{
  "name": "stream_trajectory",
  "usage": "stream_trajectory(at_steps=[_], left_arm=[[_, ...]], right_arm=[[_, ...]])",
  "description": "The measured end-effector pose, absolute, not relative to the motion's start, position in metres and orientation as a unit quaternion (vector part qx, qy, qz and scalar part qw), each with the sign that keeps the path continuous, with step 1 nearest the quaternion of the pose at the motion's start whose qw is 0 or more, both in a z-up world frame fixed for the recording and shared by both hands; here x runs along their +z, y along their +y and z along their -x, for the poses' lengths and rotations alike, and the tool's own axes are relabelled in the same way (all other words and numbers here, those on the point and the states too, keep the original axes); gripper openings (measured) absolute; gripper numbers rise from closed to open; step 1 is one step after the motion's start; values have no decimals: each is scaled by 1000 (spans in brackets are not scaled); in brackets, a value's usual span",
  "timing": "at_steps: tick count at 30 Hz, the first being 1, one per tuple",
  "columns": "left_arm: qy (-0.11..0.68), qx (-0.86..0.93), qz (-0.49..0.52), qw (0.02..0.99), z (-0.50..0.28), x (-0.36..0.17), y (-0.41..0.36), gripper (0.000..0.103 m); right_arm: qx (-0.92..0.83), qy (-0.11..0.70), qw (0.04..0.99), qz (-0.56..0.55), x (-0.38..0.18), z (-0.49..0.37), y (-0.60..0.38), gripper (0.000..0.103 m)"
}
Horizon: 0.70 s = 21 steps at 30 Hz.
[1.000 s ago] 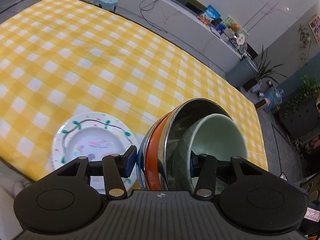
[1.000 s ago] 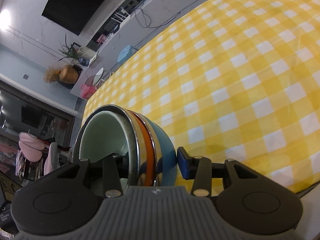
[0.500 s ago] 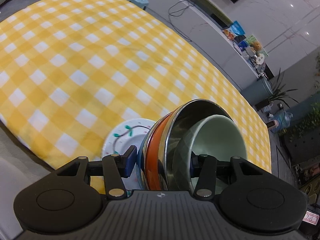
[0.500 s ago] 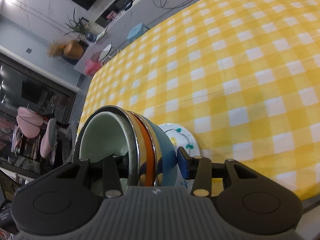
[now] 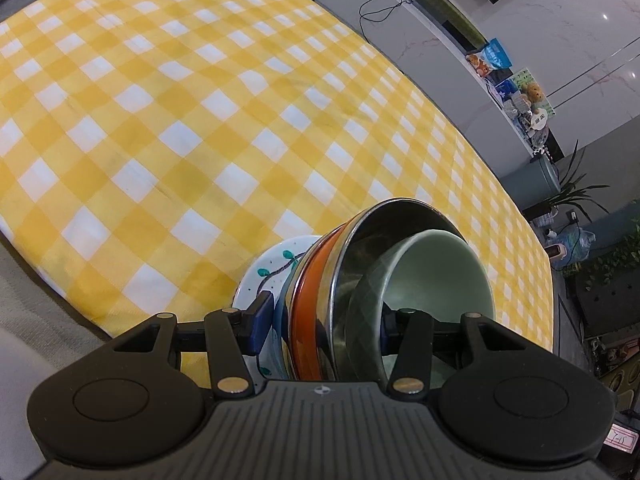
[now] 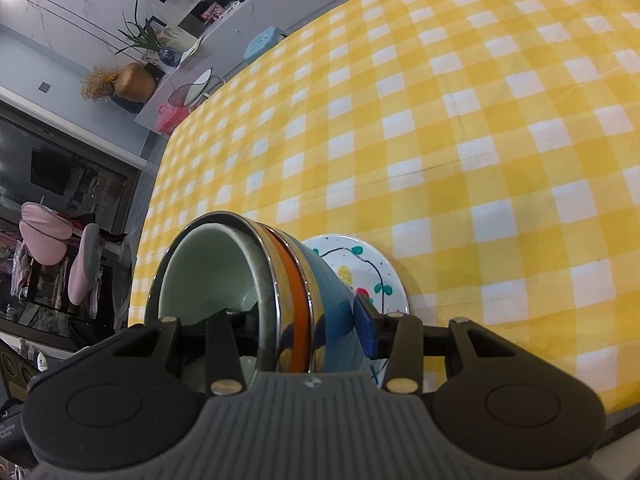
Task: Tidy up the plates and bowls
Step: 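Carry the bowl stack with both grippers onto the stacked plates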
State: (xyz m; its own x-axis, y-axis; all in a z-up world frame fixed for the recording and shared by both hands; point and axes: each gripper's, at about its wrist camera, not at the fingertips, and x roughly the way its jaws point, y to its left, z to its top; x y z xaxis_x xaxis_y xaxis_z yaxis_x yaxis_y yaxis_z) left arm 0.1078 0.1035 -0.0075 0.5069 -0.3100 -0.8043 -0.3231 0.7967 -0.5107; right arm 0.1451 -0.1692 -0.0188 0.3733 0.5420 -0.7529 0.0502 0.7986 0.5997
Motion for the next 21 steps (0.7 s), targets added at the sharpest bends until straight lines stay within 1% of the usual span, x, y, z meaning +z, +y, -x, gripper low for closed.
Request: stream_trajectory(at_steps=[13, 21], left_arm=[[492, 11, 305, 815, -110, -10, 99, 55], [482, 16, 306, 821, -110, -10, 99, 55]], right_arm=[[159, 538, 779, -280, -25, -143, -172, 43], [167, 534, 778, -286, -23, -142, -174, 50]])
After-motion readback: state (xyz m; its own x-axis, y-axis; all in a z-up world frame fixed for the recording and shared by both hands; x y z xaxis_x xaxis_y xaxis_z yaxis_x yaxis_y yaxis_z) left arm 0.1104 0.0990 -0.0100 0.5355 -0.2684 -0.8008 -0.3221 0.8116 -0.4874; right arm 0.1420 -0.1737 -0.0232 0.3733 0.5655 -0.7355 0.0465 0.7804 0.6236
